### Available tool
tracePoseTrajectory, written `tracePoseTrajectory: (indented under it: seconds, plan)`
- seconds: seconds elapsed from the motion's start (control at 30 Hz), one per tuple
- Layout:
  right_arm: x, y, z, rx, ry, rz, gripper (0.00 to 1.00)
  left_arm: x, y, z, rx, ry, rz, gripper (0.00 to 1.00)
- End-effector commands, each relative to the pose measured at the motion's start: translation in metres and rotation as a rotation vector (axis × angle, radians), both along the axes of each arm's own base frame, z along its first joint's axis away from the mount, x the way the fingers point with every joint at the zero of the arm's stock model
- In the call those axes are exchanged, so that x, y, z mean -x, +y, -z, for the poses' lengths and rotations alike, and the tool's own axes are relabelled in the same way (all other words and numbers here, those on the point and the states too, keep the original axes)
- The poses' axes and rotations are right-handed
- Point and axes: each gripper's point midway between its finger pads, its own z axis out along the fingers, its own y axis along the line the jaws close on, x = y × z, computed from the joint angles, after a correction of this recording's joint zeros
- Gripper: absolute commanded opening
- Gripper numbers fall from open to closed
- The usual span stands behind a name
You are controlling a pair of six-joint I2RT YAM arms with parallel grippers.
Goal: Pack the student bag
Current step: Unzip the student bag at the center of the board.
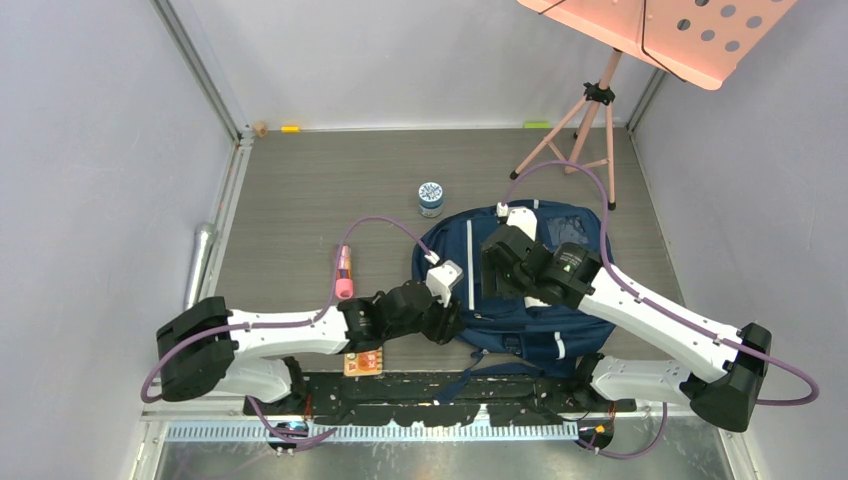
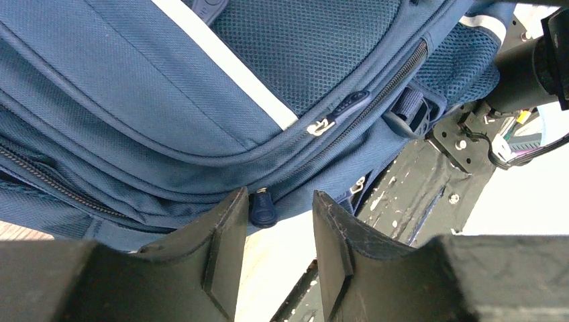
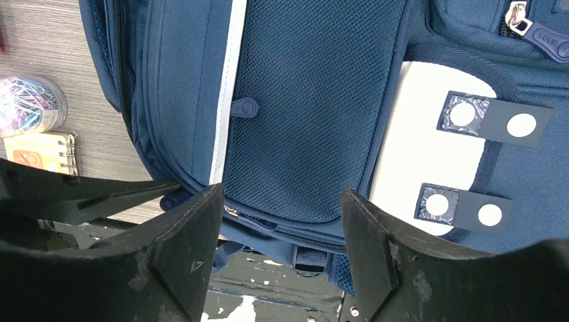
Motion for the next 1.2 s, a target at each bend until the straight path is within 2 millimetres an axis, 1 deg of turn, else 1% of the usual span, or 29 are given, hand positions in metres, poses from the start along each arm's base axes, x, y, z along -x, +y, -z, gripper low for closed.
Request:
tracePoseTrajectory:
  seconds: [0.0,0.07,0.13,0.23,0.27,0.37,0.43,0.5,0.57,0.7,0.77,0.83,0.97,1.07,1.17]
  plan:
    - [-0.005,0.003,-0.008,-0.038,-0.032,0.021,0.70,-0.003,-0.009,-0.011,0.022,-0.046,-0.016,0.41]
    - [-0.005,0.003,-0.008,-0.039,-0.033,0.022,0.70,-0.001,-0.009,-0.008,0.001,-0.050,-0.021,0.36]
    - [-0.005,0.004,-0.008,-0.043,-0.031,0.018,0.70,0.001,-0.007,-0.005,-0.016,-0.054,-0.030,0.26]
    - [-0.006,0.007,-0.009,-0.050,-0.035,0.004,0.70,0.001,-0.005,-0.003,-0.017,-0.047,-0.056,0.03]
    - [-0.007,0.009,-0.010,-0.051,-0.037,-0.005,0.70,0.001,-0.004,-0.004,-0.012,-0.045,-0.066,0.00]
    - [-0.010,0.013,-0.013,-0.050,-0.047,-0.023,0.74,-0.002,0.001,-0.011,0.010,-0.047,-0.100,0.00]
    - [-0.014,0.015,-0.013,-0.039,-0.056,-0.028,0.75,-0.004,0.005,-0.016,0.024,-0.053,-0.121,0.00]
    - [-0.018,0.013,-0.008,-0.007,-0.059,-0.009,0.76,-0.005,0.010,-0.020,0.028,-0.061,-0.138,0.00]
    - [-0.023,0.006,-0.003,0.035,-0.065,0.031,0.77,-0.008,0.017,-0.025,0.031,-0.073,-0.162,0.00]
    - [-0.028,-0.018,0.002,0.111,-0.094,0.143,0.80,-0.012,0.031,-0.026,0.019,-0.097,-0.202,0.00]
    - [-0.028,-0.025,0.005,0.102,-0.088,0.180,0.80,-0.013,0.036,-0.026,0.015,-0.106,-0.212,0.00]
    - [-0.029,-0.026,0.008,0.074,-0.078,0.193,0.80,-0.014,0.039,-0.027,0.015,-0.114,-0.220,0.00]
    - [-0.028,-0.026,0.018,0.048,-0.043,0.196,0.77,-0.015,0.041,-0.029,0.010,-0.124,-0.221,0.00]
    - [-0.027,-0.022,0.029,0.031,-0.017,0.190,0.68,-0.016,0.040,-0.031,0.015,-0.129,-0.221,0.00]
    - [-0.028,-0.011,0.034,-0.015,0.000,0.174,0.61,-0.016,0.039,-0.033,0.018,-0.132,-0.221,0.00]
